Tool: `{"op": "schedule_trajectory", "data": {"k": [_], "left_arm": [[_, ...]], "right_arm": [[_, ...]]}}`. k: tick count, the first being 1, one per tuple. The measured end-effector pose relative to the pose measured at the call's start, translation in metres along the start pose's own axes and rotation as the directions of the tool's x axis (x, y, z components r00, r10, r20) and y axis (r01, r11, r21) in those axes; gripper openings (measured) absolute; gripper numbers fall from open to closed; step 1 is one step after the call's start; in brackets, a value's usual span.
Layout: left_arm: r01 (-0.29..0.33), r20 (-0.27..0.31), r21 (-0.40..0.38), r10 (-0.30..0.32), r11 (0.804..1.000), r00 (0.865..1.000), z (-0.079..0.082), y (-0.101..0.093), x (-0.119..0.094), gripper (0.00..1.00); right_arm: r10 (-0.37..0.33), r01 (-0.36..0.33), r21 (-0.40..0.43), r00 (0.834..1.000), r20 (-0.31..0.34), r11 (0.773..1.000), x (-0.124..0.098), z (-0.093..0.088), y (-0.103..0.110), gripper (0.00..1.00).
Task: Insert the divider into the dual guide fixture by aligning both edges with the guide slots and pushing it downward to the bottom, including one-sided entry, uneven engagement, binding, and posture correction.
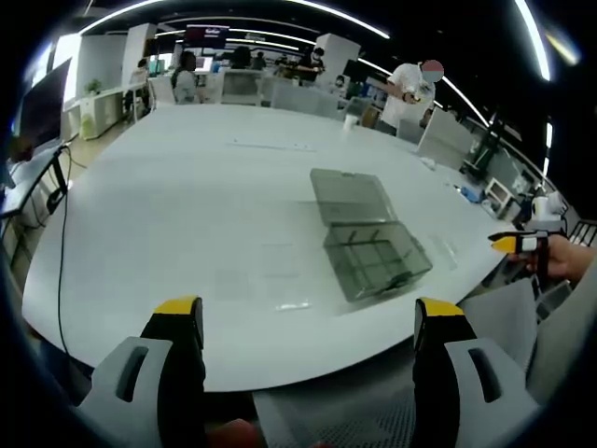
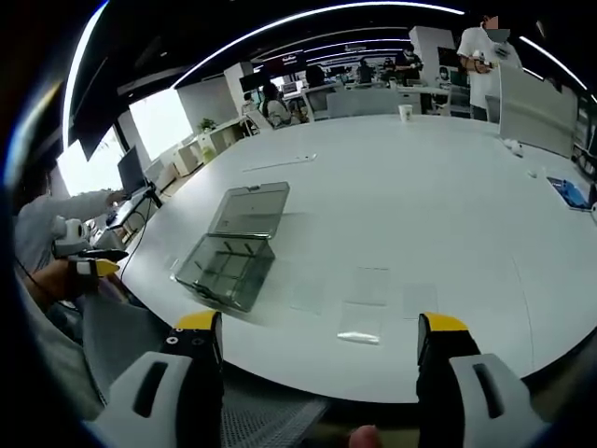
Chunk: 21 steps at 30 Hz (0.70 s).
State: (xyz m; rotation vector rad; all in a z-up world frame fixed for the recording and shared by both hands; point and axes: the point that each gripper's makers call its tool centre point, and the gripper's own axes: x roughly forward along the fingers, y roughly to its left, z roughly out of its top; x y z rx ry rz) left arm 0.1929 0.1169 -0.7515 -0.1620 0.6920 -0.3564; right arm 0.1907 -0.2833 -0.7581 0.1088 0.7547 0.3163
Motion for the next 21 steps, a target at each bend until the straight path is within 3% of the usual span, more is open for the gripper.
{"op": "schedule_trajectory", "data": {"k": [21], "left_arm": [[0.003,0.002,-0.002,-0.003,1.000,1.000,0.0010,-0.0012,-0.0006,0.92]], "right_arm": [[0.005,-0.005,-0.007,1.000,0.000,1.000,0.0011,0.0020,0.0015,0.84]]}}
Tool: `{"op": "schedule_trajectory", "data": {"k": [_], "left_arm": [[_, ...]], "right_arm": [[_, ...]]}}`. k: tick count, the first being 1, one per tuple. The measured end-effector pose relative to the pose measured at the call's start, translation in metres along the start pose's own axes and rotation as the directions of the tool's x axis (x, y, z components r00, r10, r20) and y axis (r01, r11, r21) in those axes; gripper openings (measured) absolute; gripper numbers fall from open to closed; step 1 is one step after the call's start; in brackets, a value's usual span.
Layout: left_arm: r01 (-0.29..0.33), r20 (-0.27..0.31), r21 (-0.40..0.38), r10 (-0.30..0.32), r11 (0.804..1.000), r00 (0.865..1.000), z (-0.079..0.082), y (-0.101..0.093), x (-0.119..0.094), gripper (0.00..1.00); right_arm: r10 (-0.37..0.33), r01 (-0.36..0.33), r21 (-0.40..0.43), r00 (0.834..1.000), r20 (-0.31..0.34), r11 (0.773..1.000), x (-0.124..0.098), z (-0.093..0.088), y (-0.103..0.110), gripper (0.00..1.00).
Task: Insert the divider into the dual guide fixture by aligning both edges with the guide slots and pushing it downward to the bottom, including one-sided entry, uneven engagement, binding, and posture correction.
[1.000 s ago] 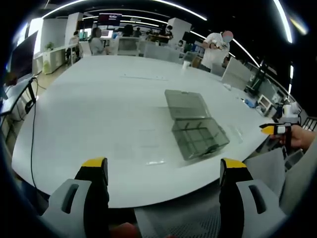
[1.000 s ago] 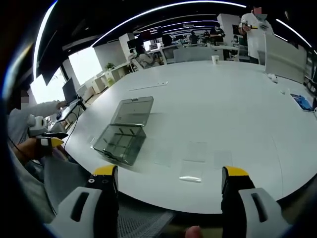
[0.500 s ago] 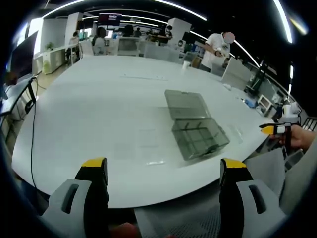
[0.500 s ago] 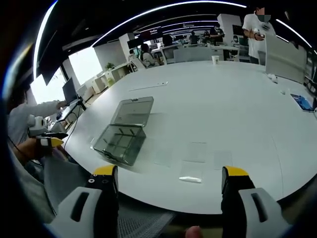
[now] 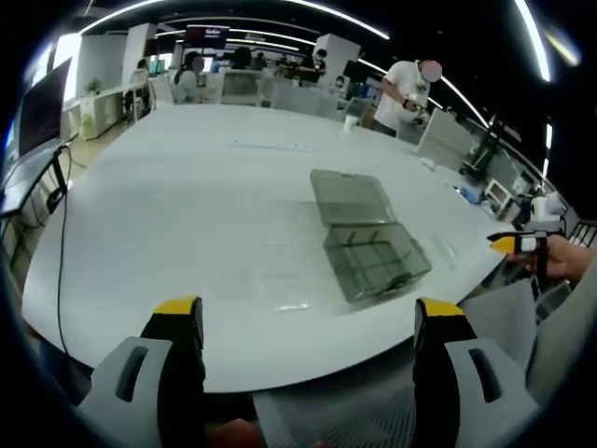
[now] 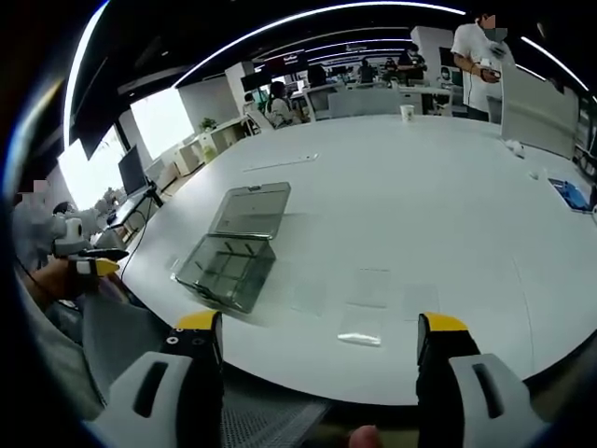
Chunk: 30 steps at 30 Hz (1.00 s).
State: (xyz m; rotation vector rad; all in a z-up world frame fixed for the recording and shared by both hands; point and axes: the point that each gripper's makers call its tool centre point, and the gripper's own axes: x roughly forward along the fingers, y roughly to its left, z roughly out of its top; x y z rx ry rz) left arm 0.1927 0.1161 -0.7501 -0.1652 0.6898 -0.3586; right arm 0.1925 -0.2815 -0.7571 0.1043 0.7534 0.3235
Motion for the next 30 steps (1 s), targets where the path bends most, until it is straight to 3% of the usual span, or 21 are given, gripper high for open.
{"op": "schedule_trajectory", "data": {"k": [30], "left_arm": [[-0.002,-0.010,0.001,0.002,1.000,1.000,0.0003,0.0023,0.0018,0.92]], "right_arm": [[0.002,-0.002,0.002,1.000,-0.006,1.000,0.0041,0.0023,-0.0002,0.84]]}}
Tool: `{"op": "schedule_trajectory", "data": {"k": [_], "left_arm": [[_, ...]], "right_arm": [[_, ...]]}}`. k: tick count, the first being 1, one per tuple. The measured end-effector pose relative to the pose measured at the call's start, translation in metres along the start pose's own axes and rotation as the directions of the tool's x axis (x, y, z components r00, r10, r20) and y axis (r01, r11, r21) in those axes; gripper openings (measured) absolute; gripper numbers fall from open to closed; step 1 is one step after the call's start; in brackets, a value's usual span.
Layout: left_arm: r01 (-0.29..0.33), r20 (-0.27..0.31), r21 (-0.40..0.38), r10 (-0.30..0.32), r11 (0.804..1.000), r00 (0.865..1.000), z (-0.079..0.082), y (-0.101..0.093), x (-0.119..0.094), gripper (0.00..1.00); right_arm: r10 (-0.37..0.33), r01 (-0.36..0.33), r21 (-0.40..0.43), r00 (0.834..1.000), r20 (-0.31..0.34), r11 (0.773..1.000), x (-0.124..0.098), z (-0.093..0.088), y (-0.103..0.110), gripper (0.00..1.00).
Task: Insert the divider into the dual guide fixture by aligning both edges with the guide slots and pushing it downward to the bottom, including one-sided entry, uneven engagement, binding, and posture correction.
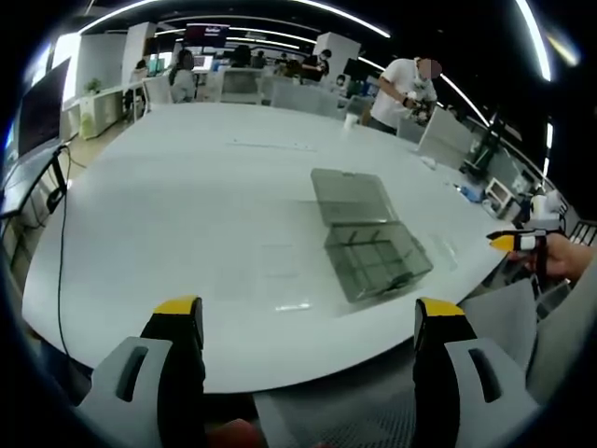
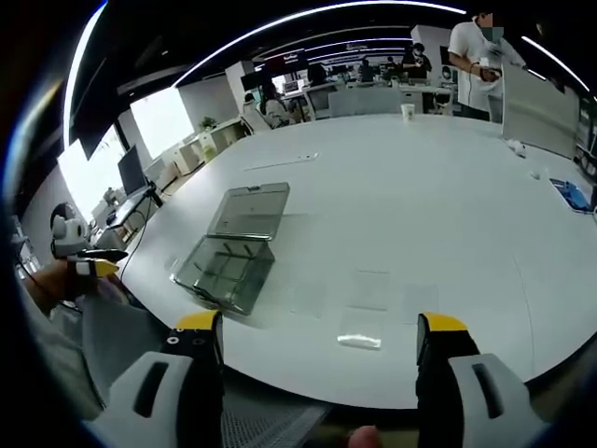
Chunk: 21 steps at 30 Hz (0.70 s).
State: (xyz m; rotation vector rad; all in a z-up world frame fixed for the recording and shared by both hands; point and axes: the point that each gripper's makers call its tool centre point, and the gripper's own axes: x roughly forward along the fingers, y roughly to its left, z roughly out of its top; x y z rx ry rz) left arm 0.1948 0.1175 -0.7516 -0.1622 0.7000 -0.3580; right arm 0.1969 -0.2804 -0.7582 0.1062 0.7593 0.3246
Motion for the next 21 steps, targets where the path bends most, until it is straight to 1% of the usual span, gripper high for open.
{"op": "schedule_trajectory", "data": {"k": [21], "left_arm": [[0.001,0.006,-0.003,-0.001,1.000,1.000,0.0013,-0.0008,-0.0002,0.92]], "right_arm": [[-0.001,0.001,-0.001,1.000,-0.002,1.000,-0.0004,0.0002,-0.0008,0.84]]}}
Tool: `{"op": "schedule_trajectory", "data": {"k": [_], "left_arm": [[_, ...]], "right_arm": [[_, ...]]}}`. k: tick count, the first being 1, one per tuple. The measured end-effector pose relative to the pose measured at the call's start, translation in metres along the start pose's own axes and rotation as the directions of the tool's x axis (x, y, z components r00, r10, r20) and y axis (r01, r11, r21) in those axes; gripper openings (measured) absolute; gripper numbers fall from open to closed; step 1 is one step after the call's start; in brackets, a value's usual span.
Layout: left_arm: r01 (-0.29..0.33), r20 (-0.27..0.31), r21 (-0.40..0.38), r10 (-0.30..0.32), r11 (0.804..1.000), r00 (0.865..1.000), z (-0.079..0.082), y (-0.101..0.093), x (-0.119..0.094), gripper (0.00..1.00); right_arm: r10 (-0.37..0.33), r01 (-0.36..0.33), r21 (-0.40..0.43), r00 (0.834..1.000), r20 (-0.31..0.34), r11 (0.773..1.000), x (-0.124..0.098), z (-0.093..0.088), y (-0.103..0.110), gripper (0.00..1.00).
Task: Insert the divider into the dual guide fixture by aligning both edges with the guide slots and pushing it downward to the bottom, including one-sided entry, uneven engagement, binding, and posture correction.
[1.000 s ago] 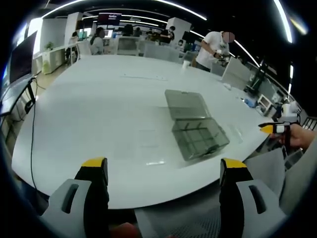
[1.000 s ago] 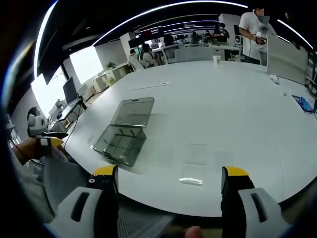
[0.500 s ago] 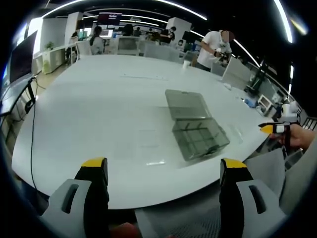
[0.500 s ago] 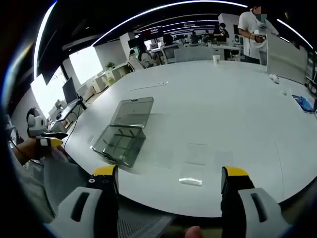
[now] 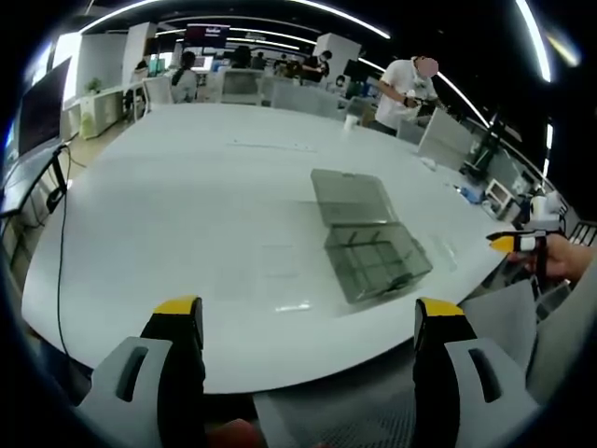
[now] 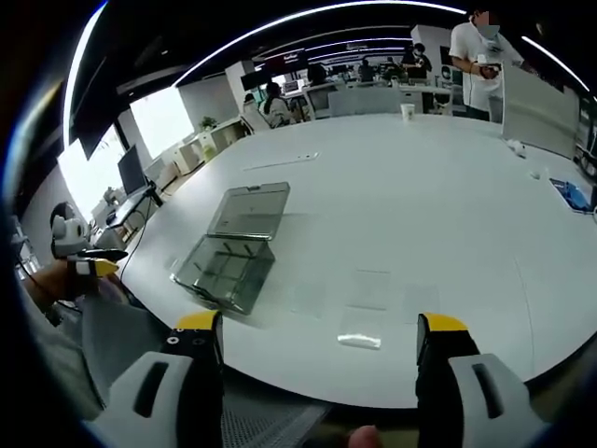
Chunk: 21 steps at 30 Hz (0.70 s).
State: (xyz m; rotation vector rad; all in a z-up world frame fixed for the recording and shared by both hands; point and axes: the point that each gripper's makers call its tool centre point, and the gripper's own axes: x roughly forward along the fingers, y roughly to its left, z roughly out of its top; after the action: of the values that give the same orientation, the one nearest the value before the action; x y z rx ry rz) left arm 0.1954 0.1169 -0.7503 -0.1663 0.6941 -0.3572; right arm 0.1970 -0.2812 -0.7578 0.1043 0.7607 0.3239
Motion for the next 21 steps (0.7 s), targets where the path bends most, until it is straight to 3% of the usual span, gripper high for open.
{"op": "schedule_trajectory", "data": {"k": [21], "left_arm": [[0.010,0.008,0.013,-0.010,1.000,1.000,0.0030,-0.0033,-0.0001,0.92]], "right_arm": [[0.002,-0.002,-0.016,1.000,-0.004,1.000,0.0044,-0.0017,0.0021,0.83]]}}
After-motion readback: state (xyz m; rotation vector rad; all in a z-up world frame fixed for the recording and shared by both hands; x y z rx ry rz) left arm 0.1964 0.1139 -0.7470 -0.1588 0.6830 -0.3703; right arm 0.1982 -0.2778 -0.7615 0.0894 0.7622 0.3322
